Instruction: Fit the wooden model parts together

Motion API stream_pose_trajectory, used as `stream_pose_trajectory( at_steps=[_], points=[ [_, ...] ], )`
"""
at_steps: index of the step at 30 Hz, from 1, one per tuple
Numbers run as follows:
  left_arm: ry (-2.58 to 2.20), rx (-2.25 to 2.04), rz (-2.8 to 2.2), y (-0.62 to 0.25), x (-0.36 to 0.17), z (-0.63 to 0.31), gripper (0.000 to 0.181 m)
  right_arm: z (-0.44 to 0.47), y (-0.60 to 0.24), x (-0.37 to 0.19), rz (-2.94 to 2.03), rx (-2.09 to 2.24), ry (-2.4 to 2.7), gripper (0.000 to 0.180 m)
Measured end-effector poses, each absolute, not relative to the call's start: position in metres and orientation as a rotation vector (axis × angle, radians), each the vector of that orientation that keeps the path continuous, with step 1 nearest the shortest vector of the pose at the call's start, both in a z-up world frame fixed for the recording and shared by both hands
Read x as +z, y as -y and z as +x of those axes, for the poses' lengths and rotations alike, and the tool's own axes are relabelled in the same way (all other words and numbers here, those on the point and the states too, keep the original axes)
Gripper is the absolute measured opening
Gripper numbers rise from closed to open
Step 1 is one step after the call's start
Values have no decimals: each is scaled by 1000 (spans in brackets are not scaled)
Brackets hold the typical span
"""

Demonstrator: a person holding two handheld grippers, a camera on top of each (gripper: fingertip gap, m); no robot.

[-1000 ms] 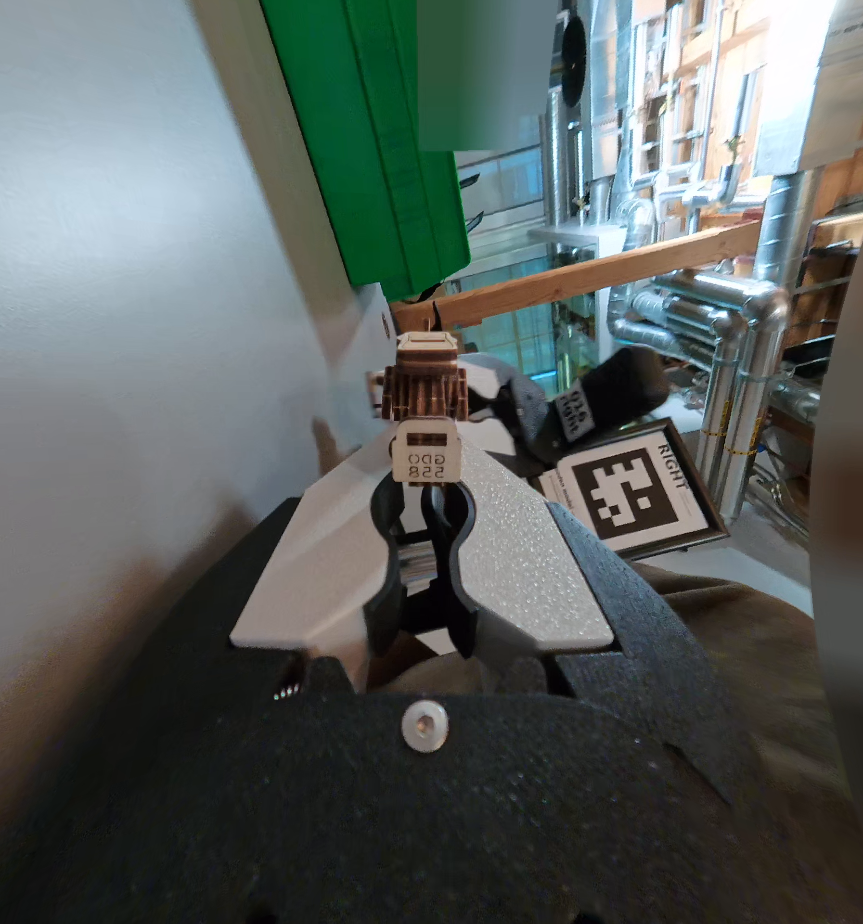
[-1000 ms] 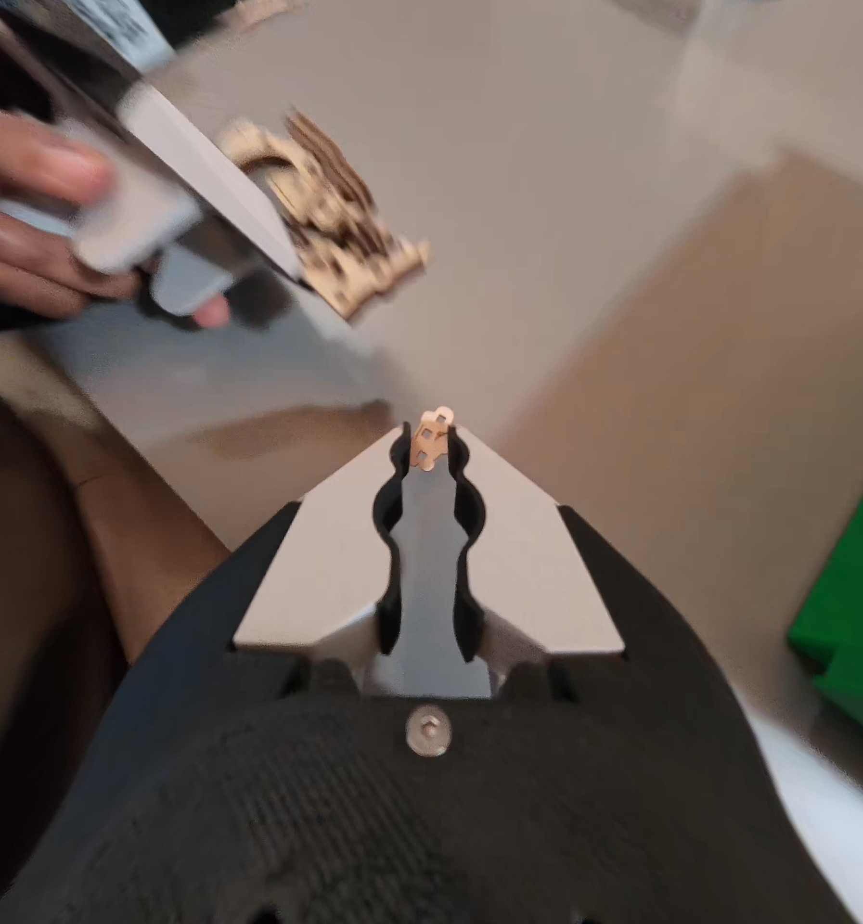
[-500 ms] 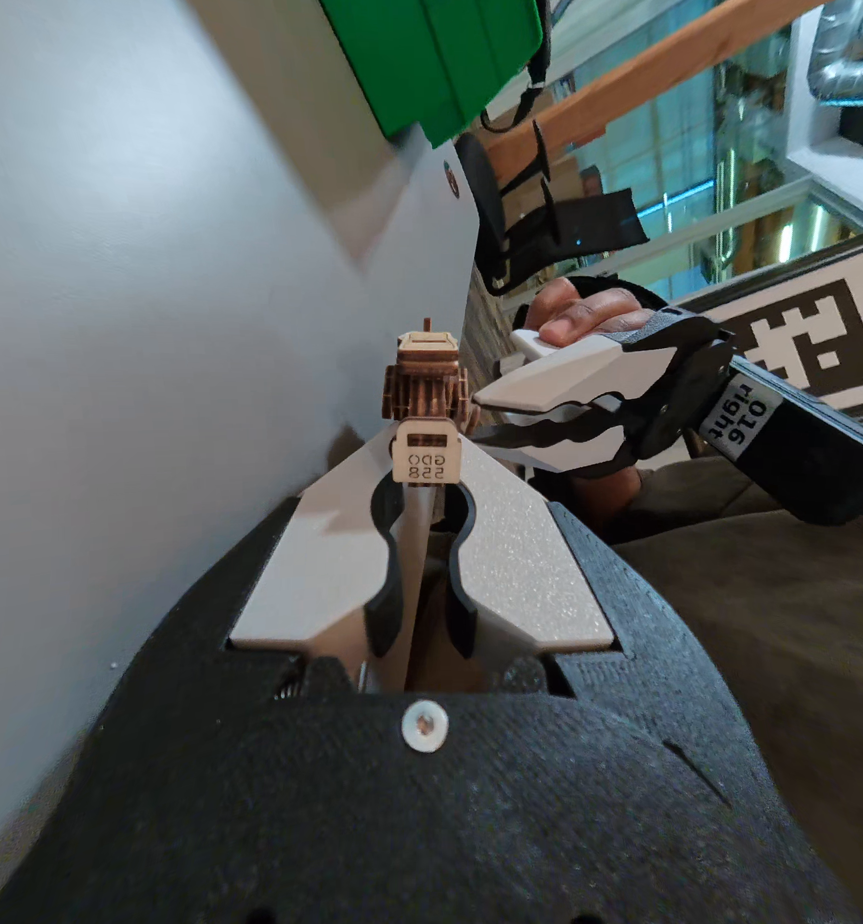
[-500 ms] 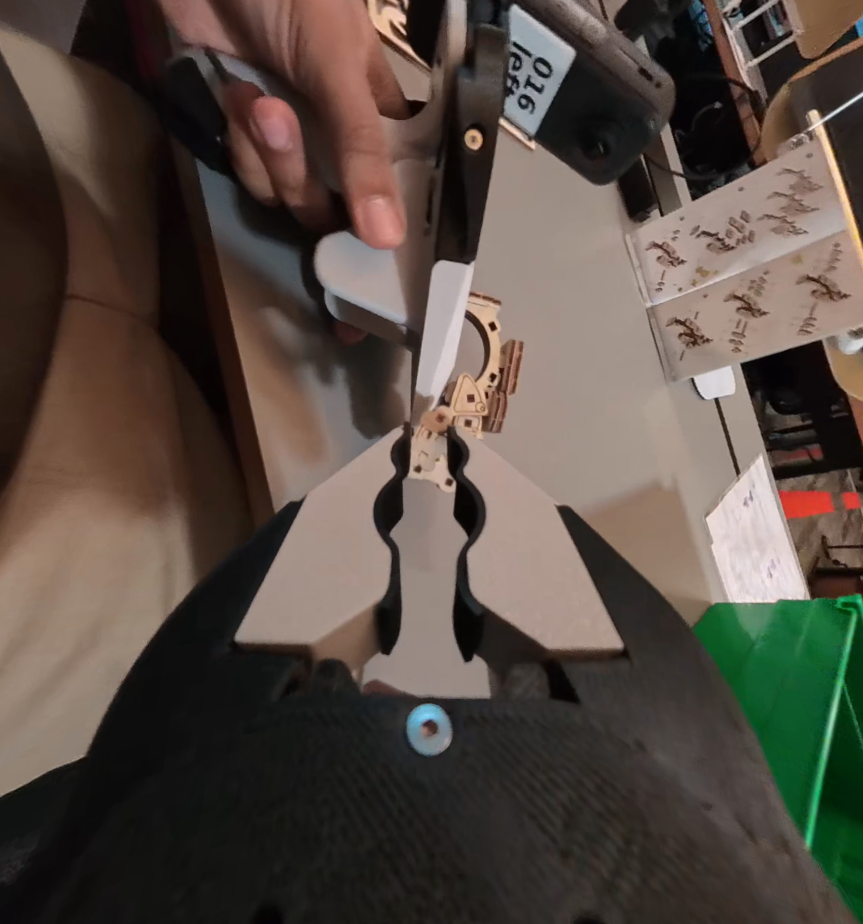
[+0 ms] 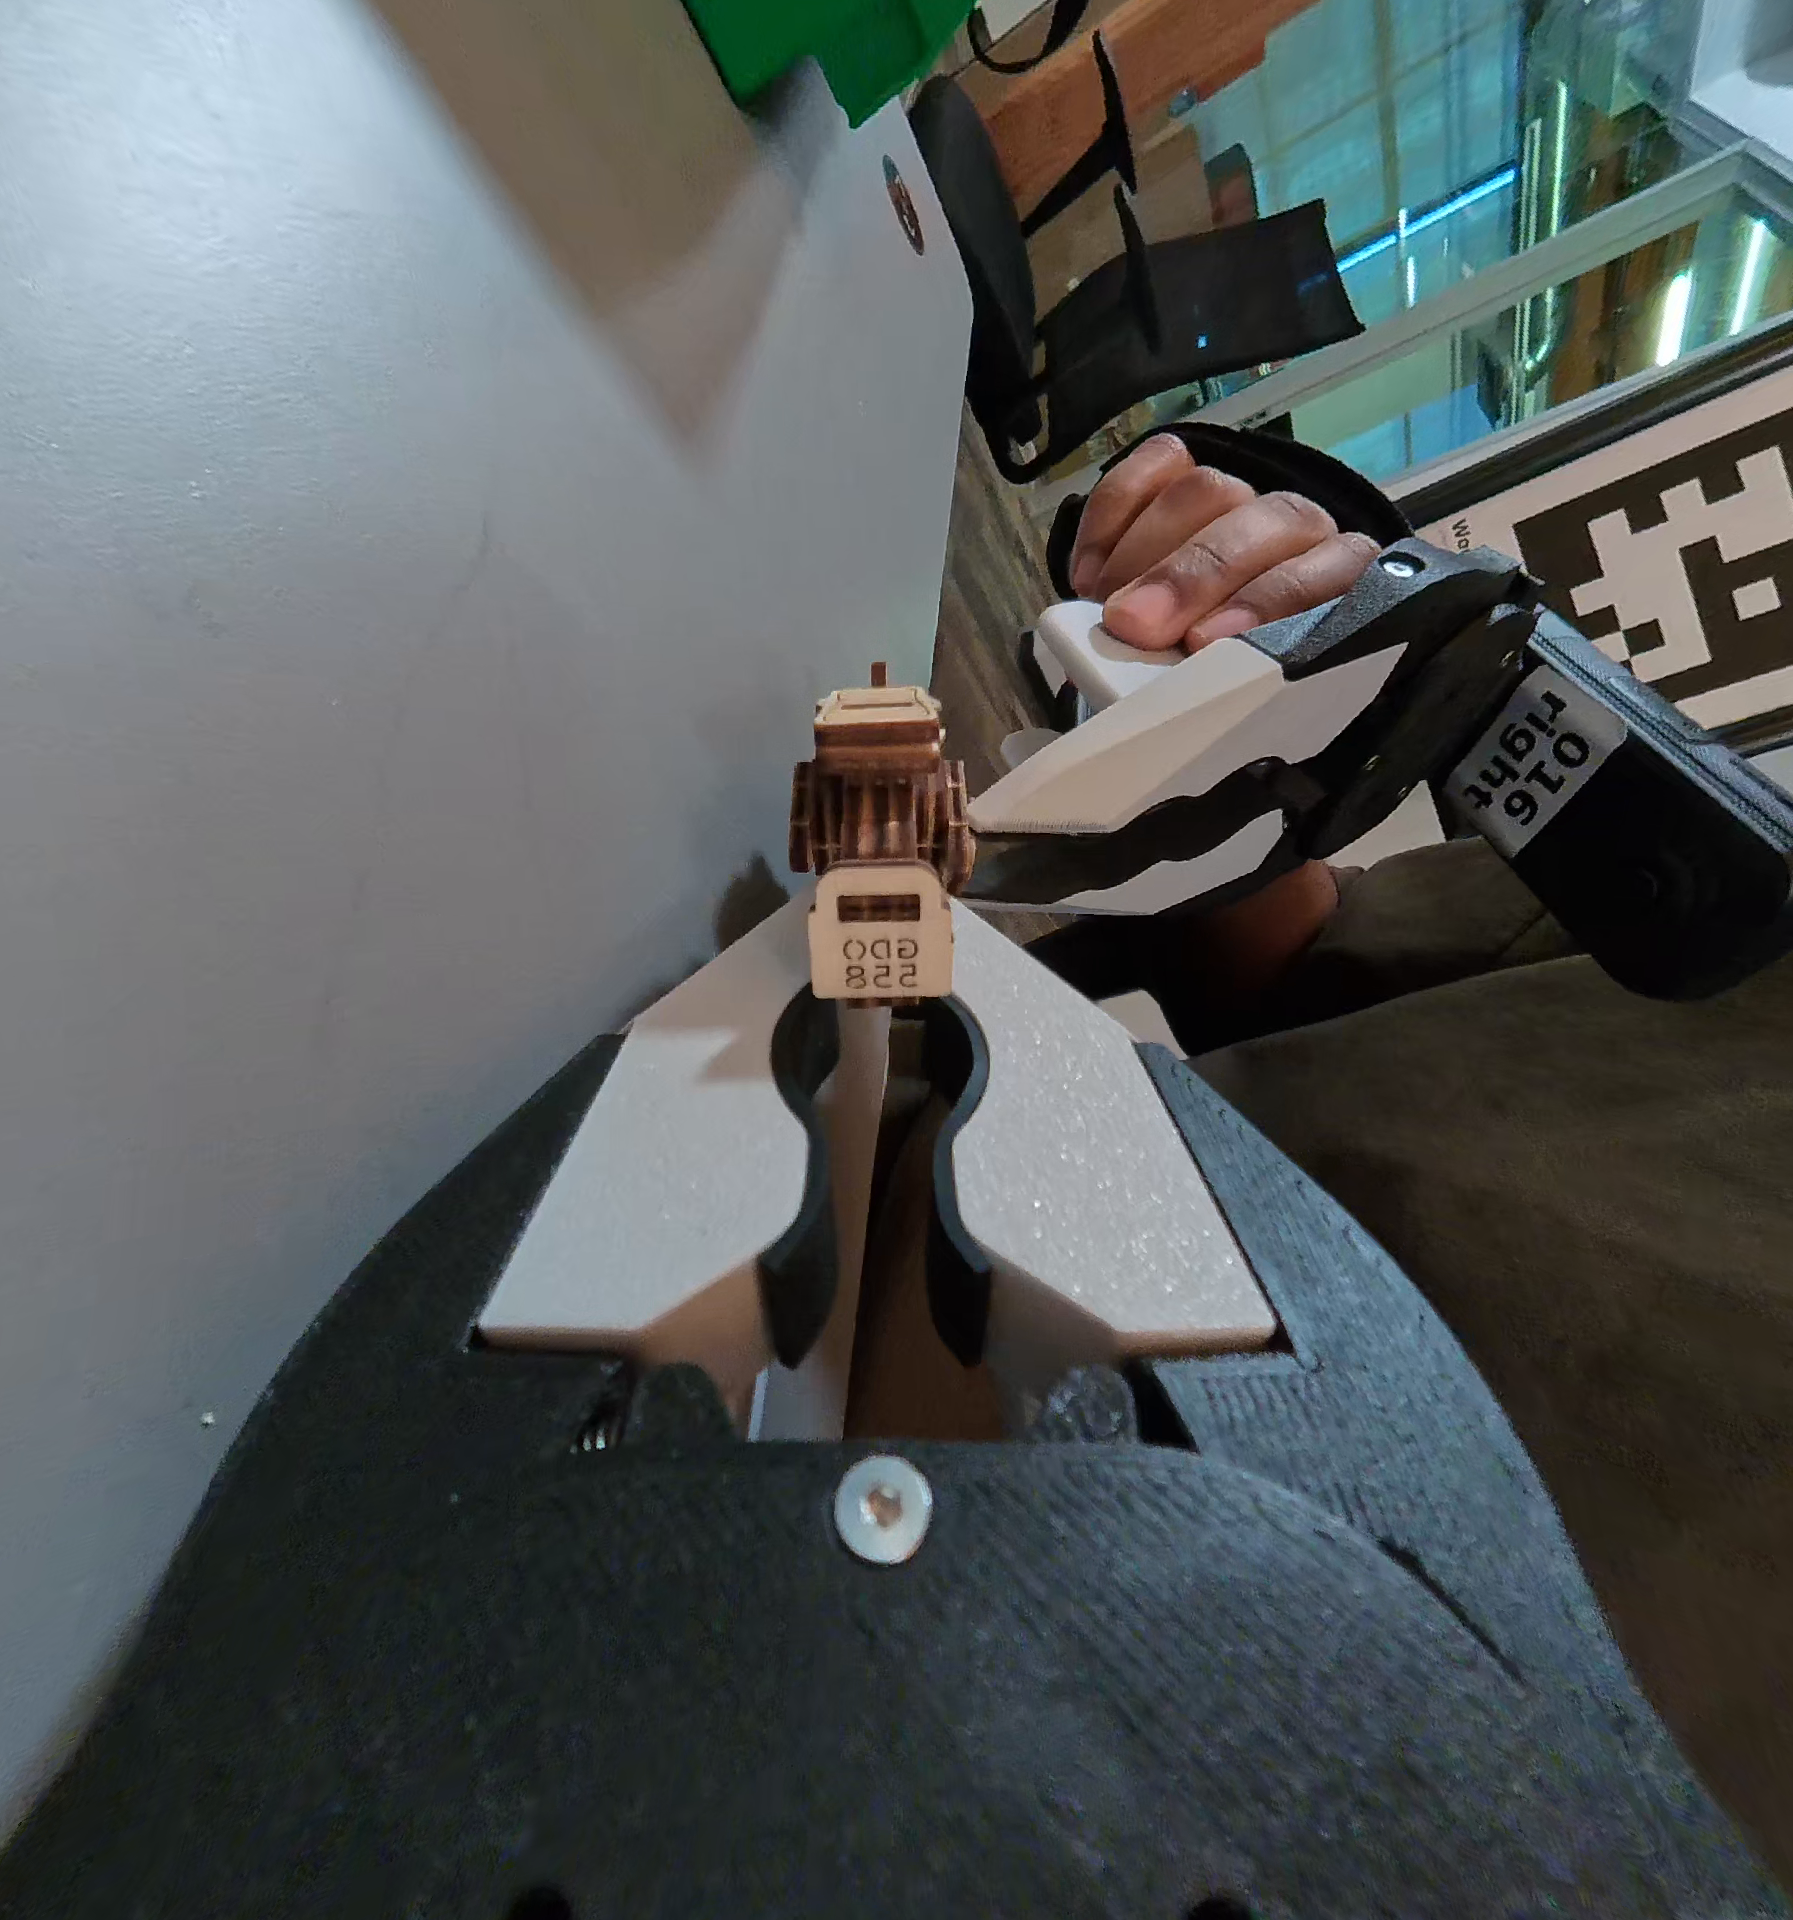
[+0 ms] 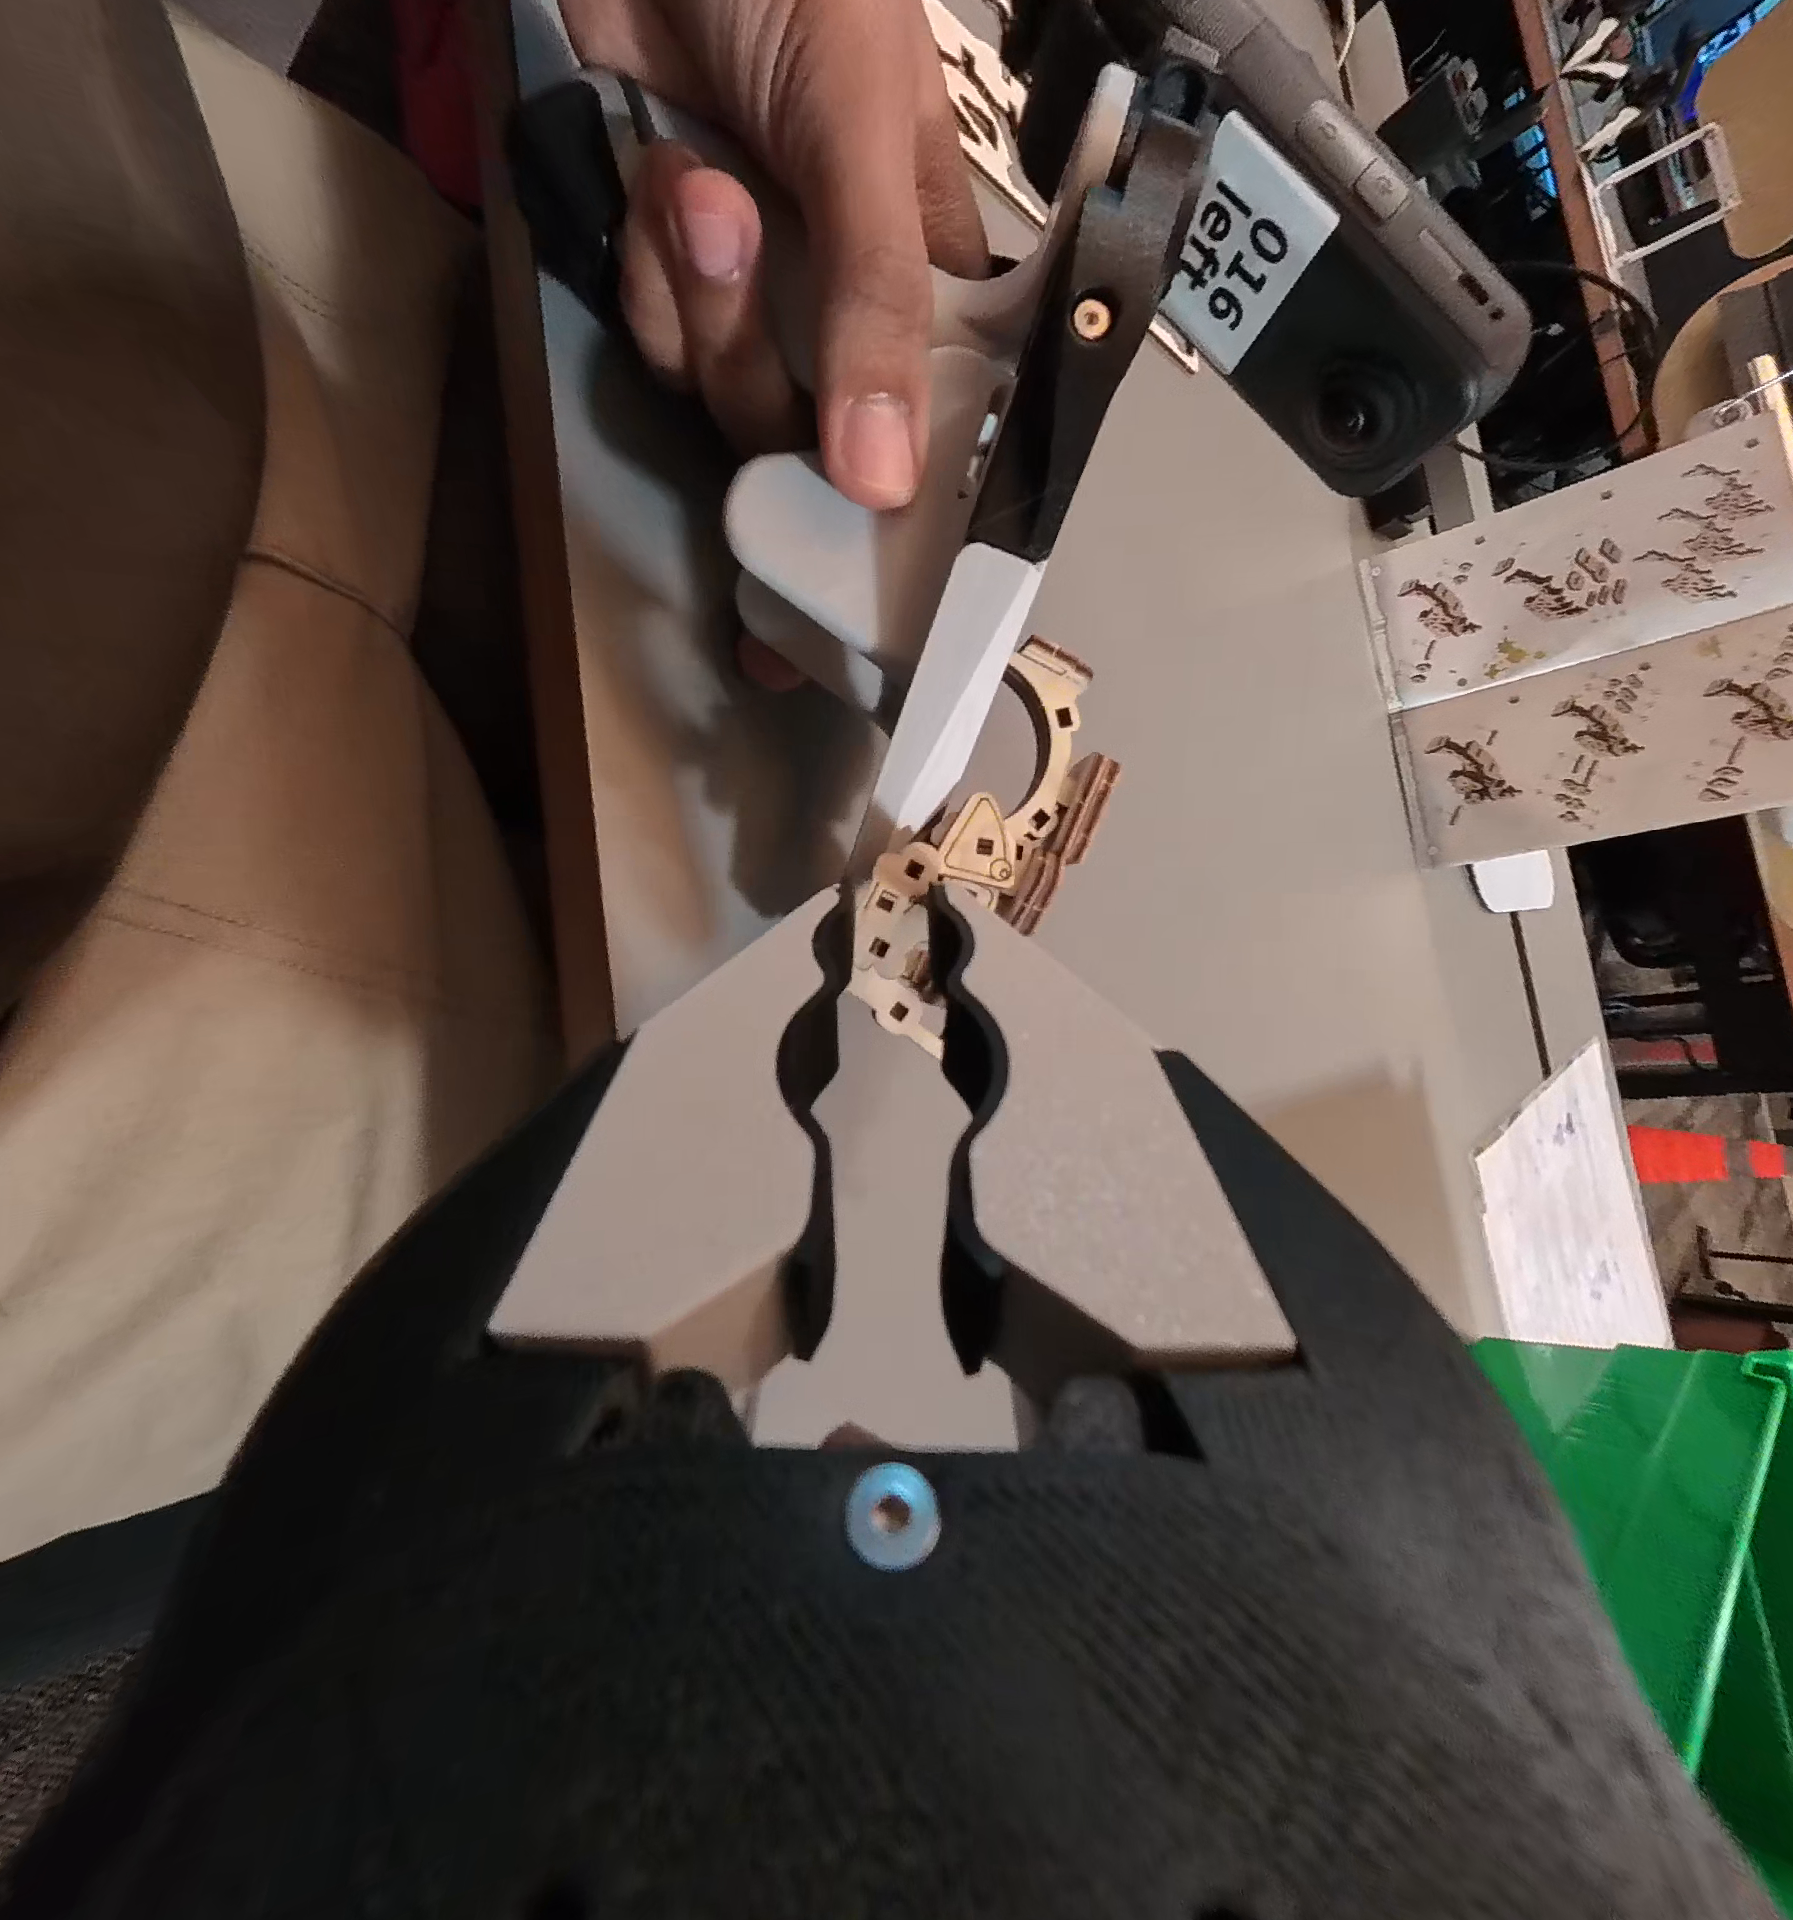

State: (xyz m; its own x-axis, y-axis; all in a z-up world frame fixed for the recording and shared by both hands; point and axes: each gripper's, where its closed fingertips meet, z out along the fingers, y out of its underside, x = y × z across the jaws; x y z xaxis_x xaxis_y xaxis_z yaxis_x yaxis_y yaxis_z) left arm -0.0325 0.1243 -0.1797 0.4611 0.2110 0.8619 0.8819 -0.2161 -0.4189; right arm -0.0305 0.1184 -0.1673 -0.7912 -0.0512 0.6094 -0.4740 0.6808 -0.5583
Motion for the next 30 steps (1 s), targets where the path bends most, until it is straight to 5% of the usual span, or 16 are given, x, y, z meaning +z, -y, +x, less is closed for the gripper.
stream_pose_trajectory(
  at_steps=[1,30],
  points=[
    [943,-832,-1706,-124,-180,-32,5,-30,-118,-167,403,995,2334,12],
    [789,-778,-1831,-125,-181,-19,6,-16,-121,-169,385,1093,2458,12]
  ],
)
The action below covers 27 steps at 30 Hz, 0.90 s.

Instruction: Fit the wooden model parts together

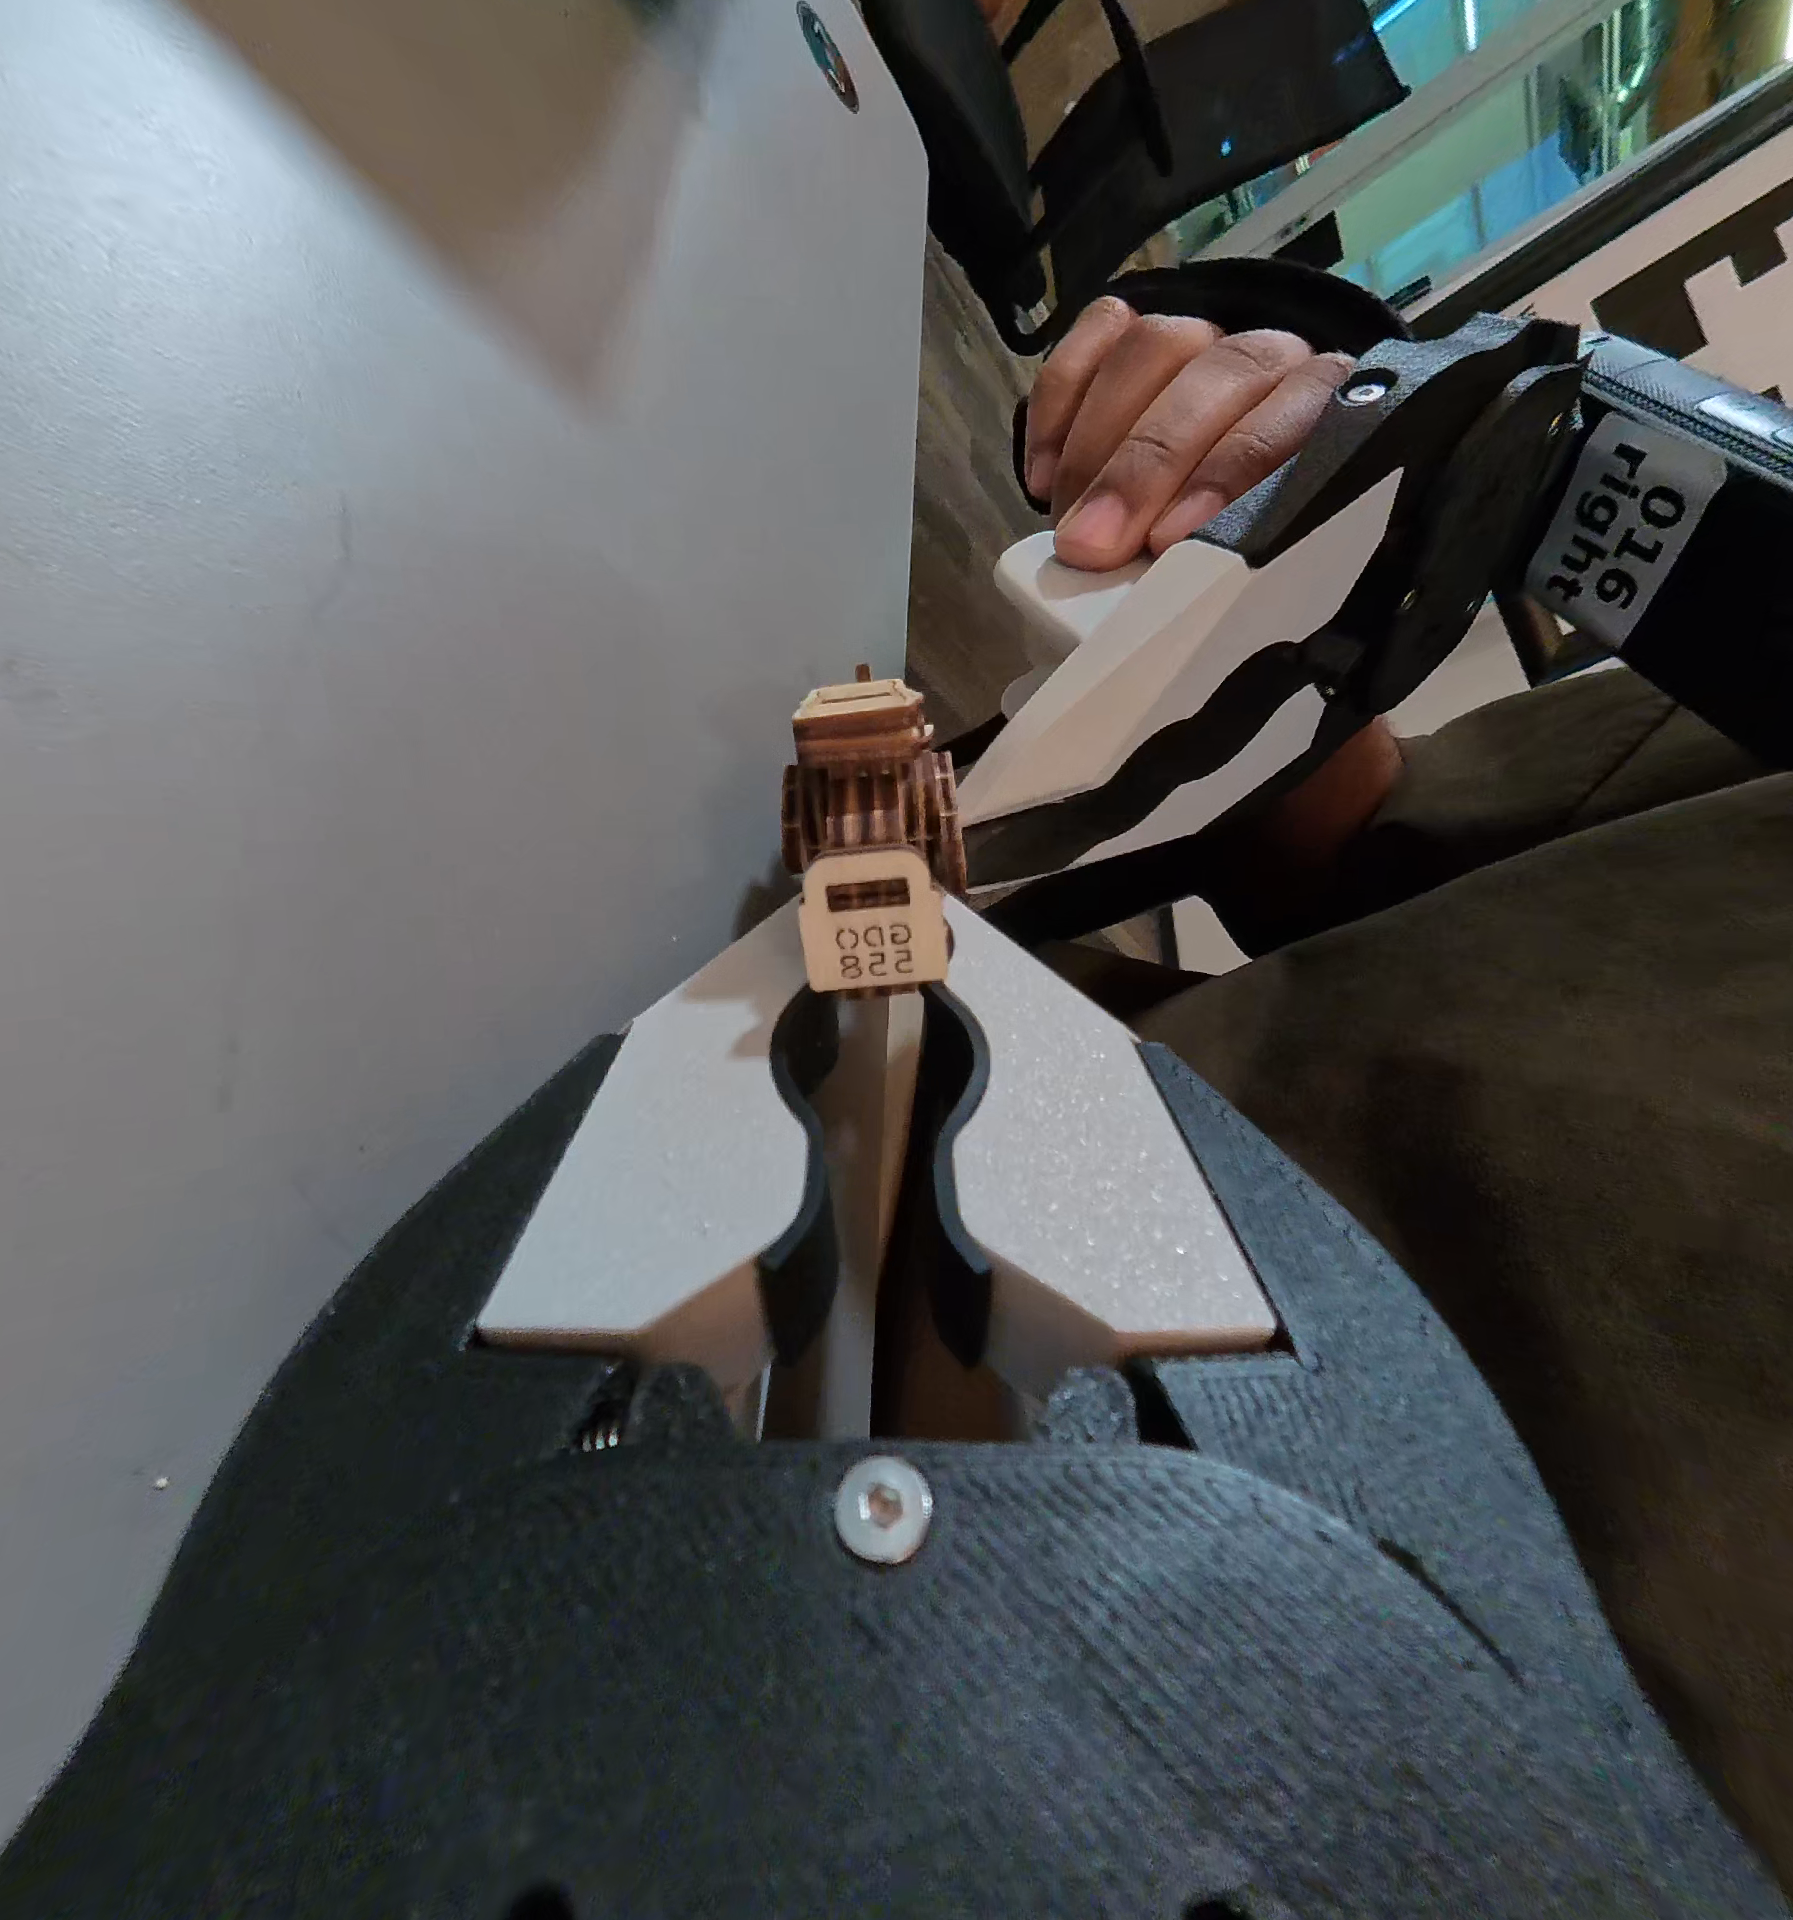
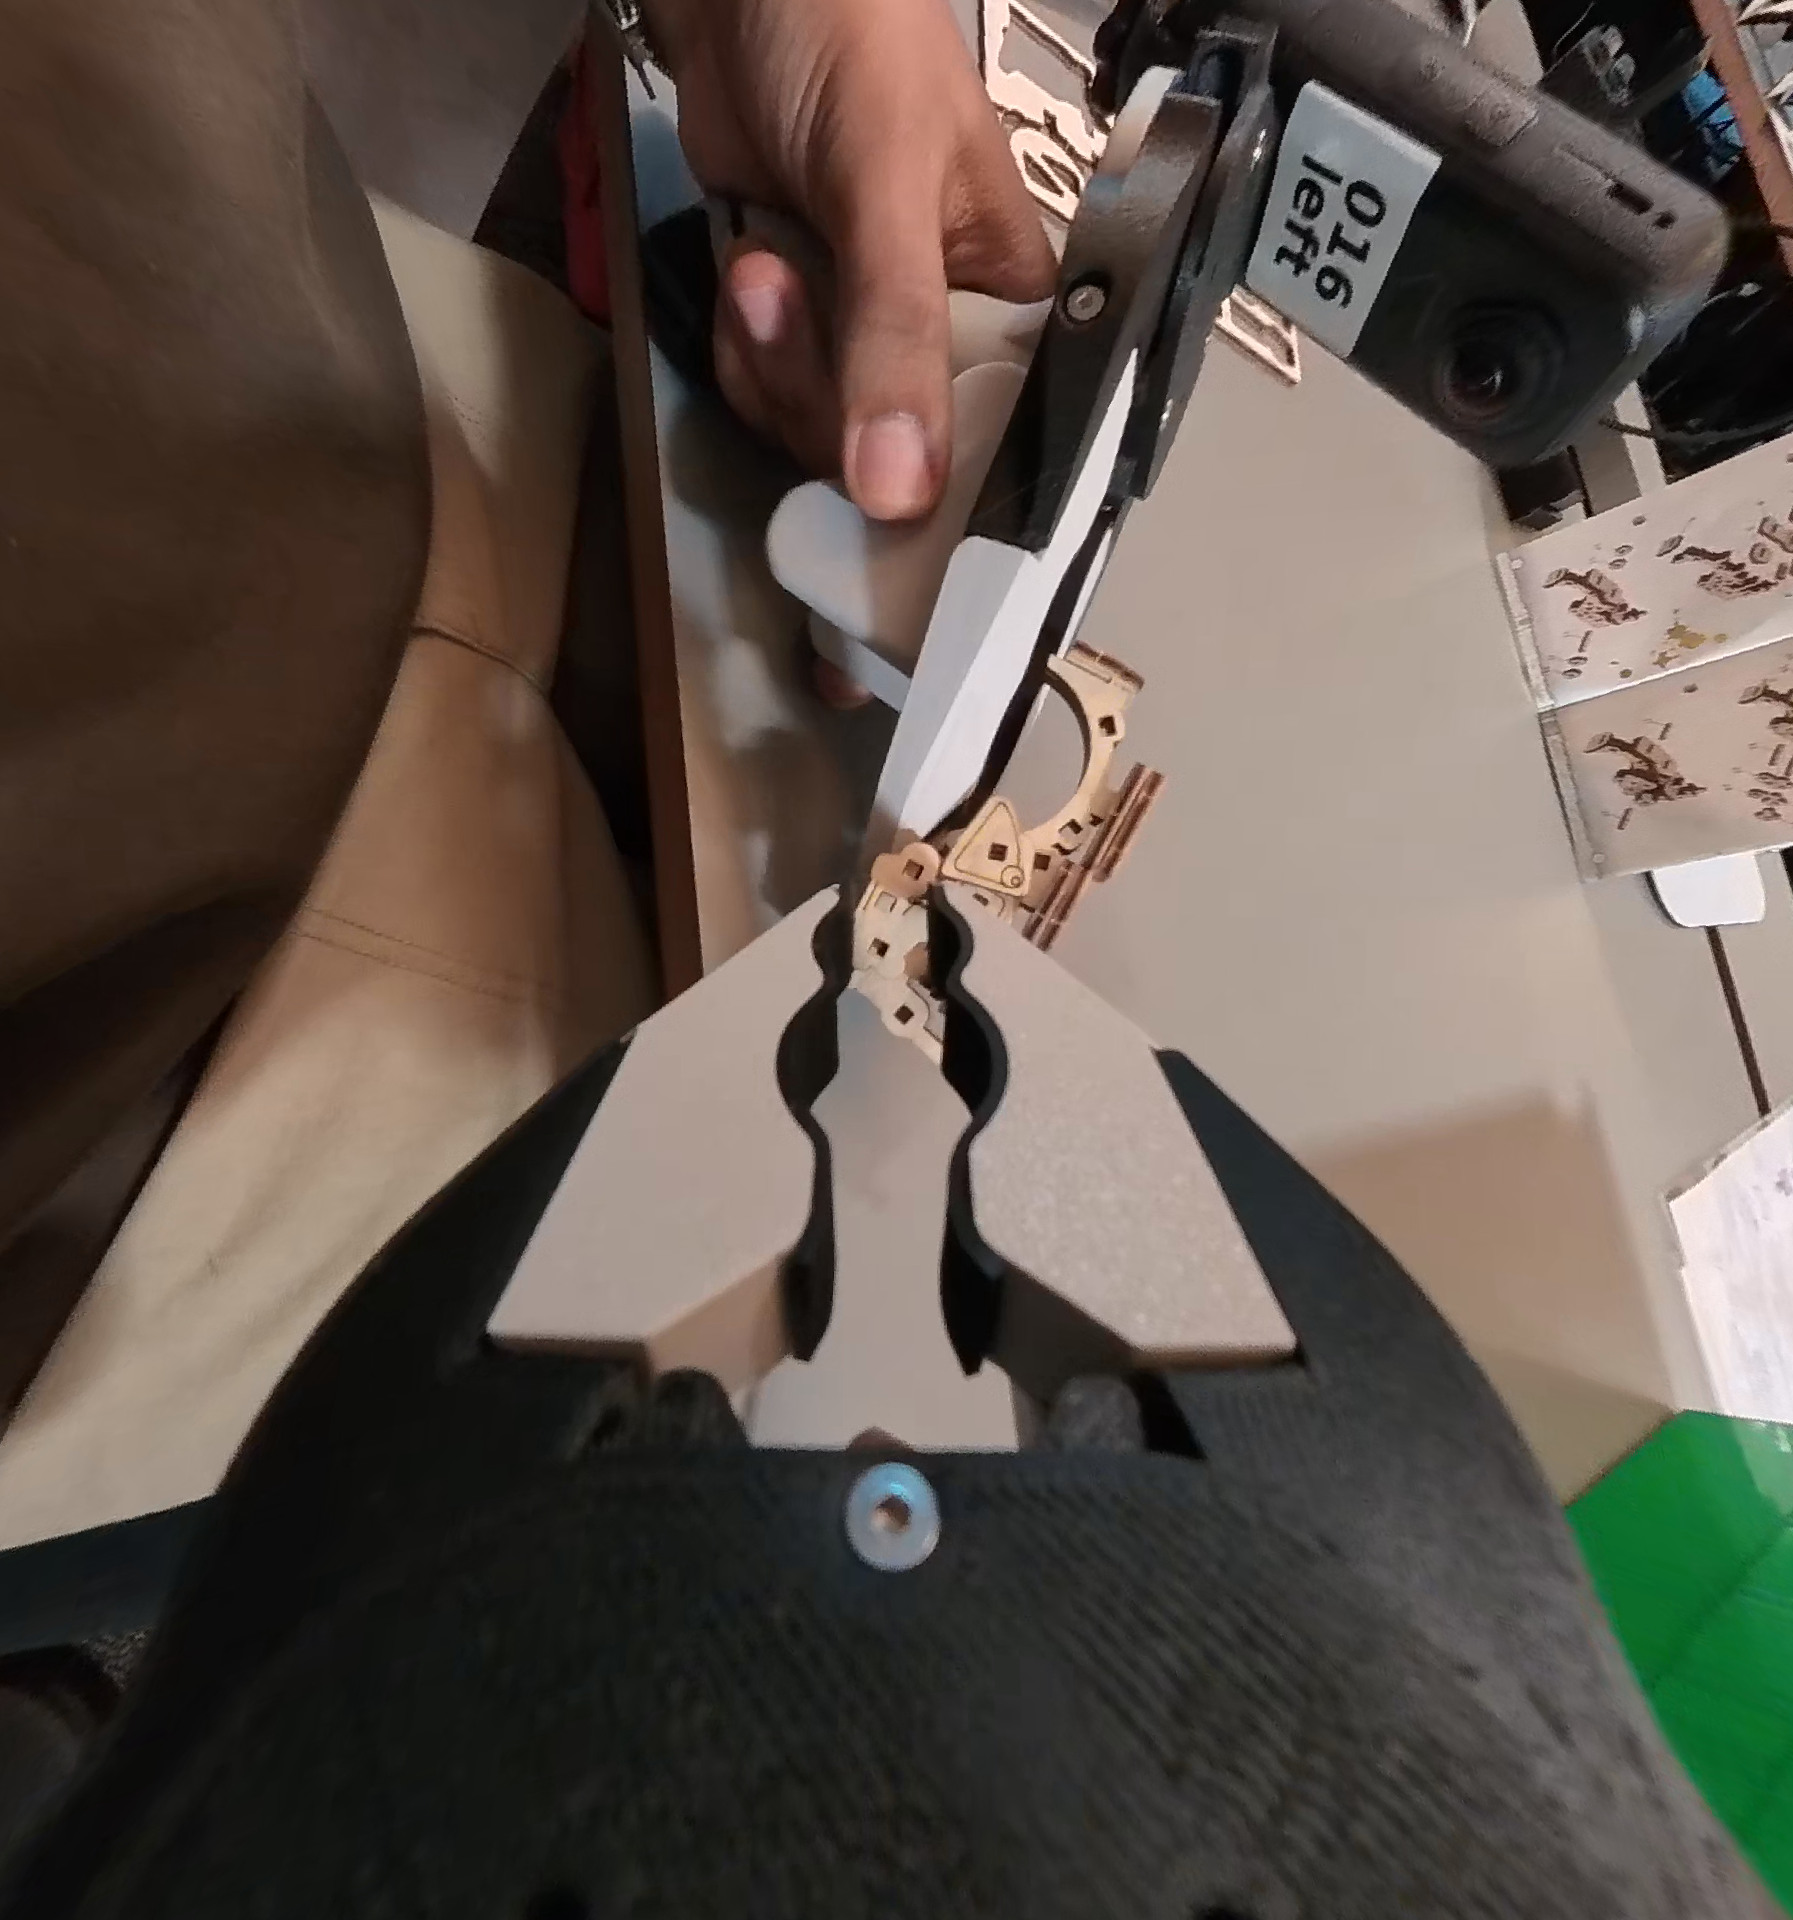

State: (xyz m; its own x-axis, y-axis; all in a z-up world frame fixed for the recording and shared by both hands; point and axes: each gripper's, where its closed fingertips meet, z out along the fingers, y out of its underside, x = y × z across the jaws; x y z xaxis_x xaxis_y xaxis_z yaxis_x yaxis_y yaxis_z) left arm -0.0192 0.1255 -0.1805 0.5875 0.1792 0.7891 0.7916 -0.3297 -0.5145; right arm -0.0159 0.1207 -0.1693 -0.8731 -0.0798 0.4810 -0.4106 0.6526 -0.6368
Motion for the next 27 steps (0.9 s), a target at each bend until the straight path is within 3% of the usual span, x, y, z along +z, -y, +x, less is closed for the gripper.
stream_pose_trajectory(
  at_steps=[27],
  points=[
    [858,-874,-1770,-125,-180,-21,6,-25,-121,-169,190,1217,2523,12]
  ],
)
